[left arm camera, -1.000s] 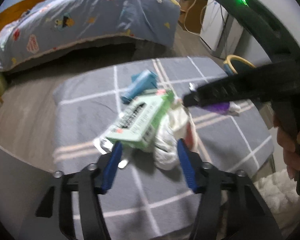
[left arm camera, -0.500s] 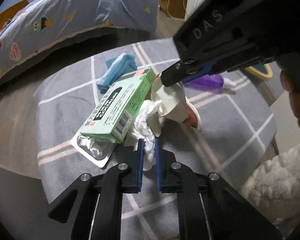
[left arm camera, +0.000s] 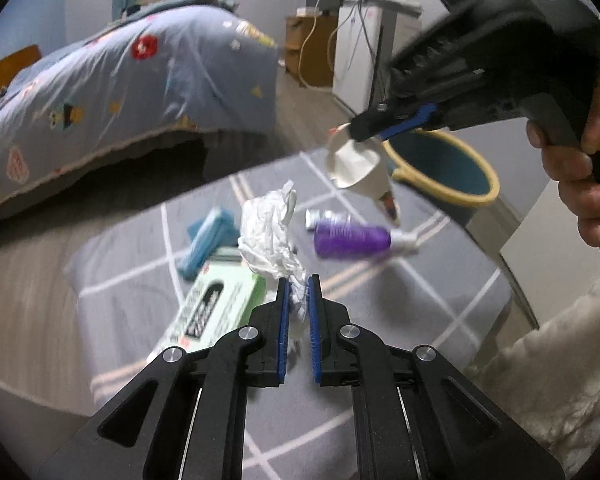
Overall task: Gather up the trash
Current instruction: 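Carry the red-white wrapper and white tissue over the bin with both tools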
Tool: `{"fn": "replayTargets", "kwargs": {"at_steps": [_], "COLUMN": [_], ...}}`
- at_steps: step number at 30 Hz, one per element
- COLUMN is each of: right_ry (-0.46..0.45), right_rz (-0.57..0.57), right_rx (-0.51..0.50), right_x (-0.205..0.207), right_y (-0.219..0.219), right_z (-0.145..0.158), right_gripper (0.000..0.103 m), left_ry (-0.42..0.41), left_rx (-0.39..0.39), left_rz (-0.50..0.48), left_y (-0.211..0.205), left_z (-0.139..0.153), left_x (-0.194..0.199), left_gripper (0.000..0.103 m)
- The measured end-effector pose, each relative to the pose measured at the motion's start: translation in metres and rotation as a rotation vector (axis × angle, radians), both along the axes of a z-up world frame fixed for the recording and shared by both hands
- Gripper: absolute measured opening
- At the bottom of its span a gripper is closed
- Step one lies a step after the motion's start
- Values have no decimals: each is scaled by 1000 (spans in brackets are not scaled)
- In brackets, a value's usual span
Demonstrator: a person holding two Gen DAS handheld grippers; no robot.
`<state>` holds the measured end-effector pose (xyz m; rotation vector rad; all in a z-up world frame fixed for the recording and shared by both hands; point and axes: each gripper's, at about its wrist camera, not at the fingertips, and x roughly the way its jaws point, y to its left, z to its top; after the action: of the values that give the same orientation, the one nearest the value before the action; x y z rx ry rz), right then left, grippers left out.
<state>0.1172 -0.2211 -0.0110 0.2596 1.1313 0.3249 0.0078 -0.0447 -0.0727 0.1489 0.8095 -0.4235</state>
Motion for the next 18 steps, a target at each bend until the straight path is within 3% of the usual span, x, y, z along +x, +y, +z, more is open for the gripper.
{"fn": "replayTargets", "kwargs": {"at_steps": [5, 18], "right_ry": [-47, -84], "right_rz": [-53, -174], "right_rx": [11, 4], "right_x": [2, 18], "right_y": [-38, -130], "right_z": [20, 25], "right_gripper": [12, 12], "left_ry": [-21, -54], "left_rx": [-33, -21], "left_rz": [10, -18], "left_y": [-3, -50], "left_z": [15, 30], "left_x": [13, 41], "left_gripper": [10, 10]}}
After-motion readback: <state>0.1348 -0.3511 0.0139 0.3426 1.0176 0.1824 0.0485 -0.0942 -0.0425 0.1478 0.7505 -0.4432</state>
